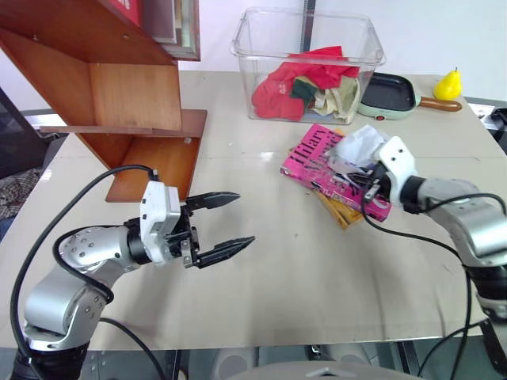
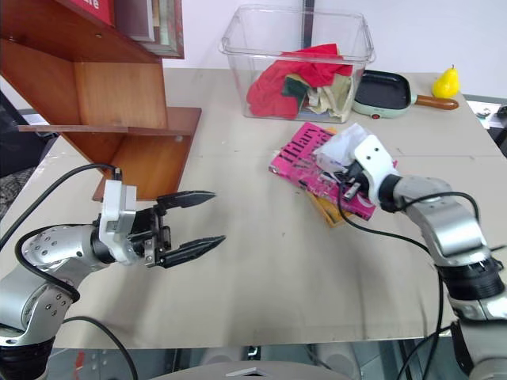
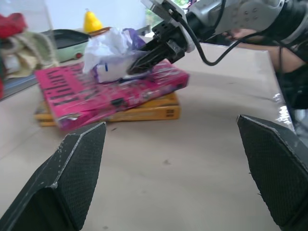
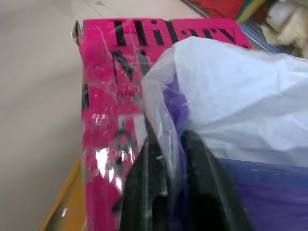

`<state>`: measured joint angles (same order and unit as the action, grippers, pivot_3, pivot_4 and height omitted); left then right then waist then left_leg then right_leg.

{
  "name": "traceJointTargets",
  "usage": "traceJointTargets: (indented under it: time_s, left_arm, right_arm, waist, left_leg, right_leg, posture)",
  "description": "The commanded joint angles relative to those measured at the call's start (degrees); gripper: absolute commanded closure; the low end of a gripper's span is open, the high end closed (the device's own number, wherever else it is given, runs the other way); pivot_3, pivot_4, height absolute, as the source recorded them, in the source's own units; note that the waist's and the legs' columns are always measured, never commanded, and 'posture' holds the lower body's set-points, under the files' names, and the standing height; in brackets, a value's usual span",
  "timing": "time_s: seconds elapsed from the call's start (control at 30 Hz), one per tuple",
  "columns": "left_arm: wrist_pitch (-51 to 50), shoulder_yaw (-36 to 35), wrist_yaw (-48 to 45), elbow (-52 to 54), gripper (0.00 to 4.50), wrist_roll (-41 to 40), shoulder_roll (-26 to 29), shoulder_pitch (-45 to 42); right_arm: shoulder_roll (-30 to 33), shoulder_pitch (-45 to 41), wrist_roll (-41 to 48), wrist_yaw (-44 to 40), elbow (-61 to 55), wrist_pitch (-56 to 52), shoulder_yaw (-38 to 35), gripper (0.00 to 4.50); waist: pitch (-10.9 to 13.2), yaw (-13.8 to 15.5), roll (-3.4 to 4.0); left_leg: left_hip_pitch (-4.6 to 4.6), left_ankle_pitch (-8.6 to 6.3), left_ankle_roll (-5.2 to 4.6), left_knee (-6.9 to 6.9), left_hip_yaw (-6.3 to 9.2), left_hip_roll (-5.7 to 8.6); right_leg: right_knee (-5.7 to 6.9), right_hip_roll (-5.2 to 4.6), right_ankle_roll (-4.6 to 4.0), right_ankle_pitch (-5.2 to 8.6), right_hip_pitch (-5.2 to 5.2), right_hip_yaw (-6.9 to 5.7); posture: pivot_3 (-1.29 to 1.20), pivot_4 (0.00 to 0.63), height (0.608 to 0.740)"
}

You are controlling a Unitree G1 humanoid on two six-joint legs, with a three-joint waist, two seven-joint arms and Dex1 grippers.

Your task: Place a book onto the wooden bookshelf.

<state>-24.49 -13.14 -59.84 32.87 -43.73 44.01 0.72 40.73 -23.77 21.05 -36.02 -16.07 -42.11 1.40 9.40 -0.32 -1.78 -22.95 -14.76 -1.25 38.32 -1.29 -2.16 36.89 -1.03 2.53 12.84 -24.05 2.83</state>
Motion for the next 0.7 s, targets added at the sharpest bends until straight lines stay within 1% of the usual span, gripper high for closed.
traceJointTargets:
  time_s: [0.03, 0.1, 0.2, 0.3, 0.37, 0.43, 0.53, 0.63, 0.67, 0.7]
  left_arm:
    - [-1.64, 2.65, -1.05, 3.55, 0.0, -3.53, 0.61, -3.67]
    - [-2.86, 5.61, -1.5, 3.37, 0.0, -4.55, -0.04, -7.15]
    - [-3.18, 9.58, -2.5, 2.12, 0.0, -3.8, -1.2, -11.4]
    - [-3.65, 13.33, -2.27, 1.45, 0.0, -3.29, -3.26, -15.27]
    - [-4.05, 15.16, -1.1, 2.48, 0.0, -2.89, -4.52, -16.75]
    - [-5.13, 16.04, 0.88, 3.93, 0.0, -3.87, -5.82, -17.81]
    - [-6.61, 16.46, 2.74, 6.66, 0.0, -5.53, -6.43, -18.31]
    - [-7.48, 14.8, 3.21, 8.28, 0.0, -7.12, -5.2, -16.89]
    - [-7.26, 13.51, 2.65, 8.97, 0.0, -7.29, -4.08, -15.04]
    - [-7.06, 12.44, 2.26, 9.57, 0.0, -7.54, -3.22, -13.45]
  right_arm:
    - [3.86, 5.31, 2.92, 0.19, -8.02, -3.15, -12.51, 4.45]
    - [6.42, 12.08, 2.87, 0.53, -11.45, -4.94, -21.12, 4.45]
    - [7.86, 21.3, 1.41, 0.5, -12.98, -5.44, -29.72, 4.45]
    - [6.43, 29.2, -0.2, -0.29, -11.11, -1.54, -33.62, 4.45]
    - [5.94, 32.15, -1.71, -0.69, -8.36, 2.0, -33.43, 4.45]
    - [5.69, 33.27, -1.83, -1.72, -6.25, 4.46, -32.74, 4.45]
    - [6.93, 34.79, -2.67, -4.09, -3.78, 7.39, -31.72, 3.47]
    - [8.52, 34.84, -0.38, -6.36, -5.63, 6.15, -34.36, 2.17]
    - [10.49, 34.23, 2.19, -8.5, -7.26, 3.47, -35.8, 1.67]
    - [12.2, 33.74, 4.27, -10.3, -8.38, 1.38, -36.75, 1.67]
  waist:
    - [0.03, 0.19, 0.05]
    - [0.04, 0.9, 0.07]
    - [0.03, 1.09, 0.09]
    - [0.0, 0.74, 0.1]
    - [-0.02, 0.43, 0.11]
    - [-0.03, -0.32, 0.18]
    - [-0.03, -0.94, 0.19]
    - [-0.05, -0.86, 0.25]
    - [-0.05, -0.87, 0.29]
    - [-0.03, -0.96, 0.45]
  left_leg:
    - [0.0, 0.0, 0.0, 0.0, 0.0, 0.0]
    - [-0.04, 0.0, 0.0, 0.0, -0.02, 0.04]
    - [-0.01, 0.0, 0.0, 0.0, -0.05, 0.06]
    - [0.11, 0.0, 0.0, 0.0, -0.04, 0.09]
    - [0.2, 0.0, 0.0, 0.02, -0.07, 0.08]
    - [0.23, 0.0, 0.0, 0.03, -0.1, 0.06]
    - [0.36, 0.0, 0.0, 0.05, -0.06, 0.06]
    - [0.37, 0.0, 0.0, 0.05, -0.05, 0.06]
    - [0.37, 0.0, 0.0, 0.04, -0.05, 0.05]
    - [0.36, 0.0, 0.0, 0.03, -0.04, 0.05]
  right_leg:
    - [0.0, 0.0, 0.0, 0.0, -0.01, 0.02]
    - [-0.02, -0.01, 0.01, 0.01, 0.02, -0.08]
    - [-0.05, 0.04, 0.02, 0.01, 0.09, -0.09]
    - [-0.06, 0.14, 0.03, 0.02, 0.19, -0.1]
    - [-0.04, 0.19, 0.08, 0.05, 0.24, -0.06]
    - [-0.04, 0.2, 0.19, 0.12, 0.27, 0.0]
    - [0.03, 0.21, 0.21, 0.11, 0.27, 0.24]
    - [0.04, 0.21, 0.22, 0.11, 0.27, 0.2]
    - [0.04, 0.23, 0.22, 0.12, 0.26, 0.2]
    - [0.04, 0.23, 0.22, 0.12, 0.26, 0.2]
  posture:
    - [0.0, 0.15, 0.74]
    - [0.0, 0.15, 0.74]
    - [0.0, 0.15, 0.74]
    - [0.0, 0.15, 0.74]
    - [0.0, 0.15, 0.74]
    - [0.0, 0.15, 0.74]
    - [0.0, 0.15, 0.74]
    - [0.0, 0.15, 0.74]
    - [0.0, 0.15, 0.74]
    - [0.0, 0.15, 0.74]
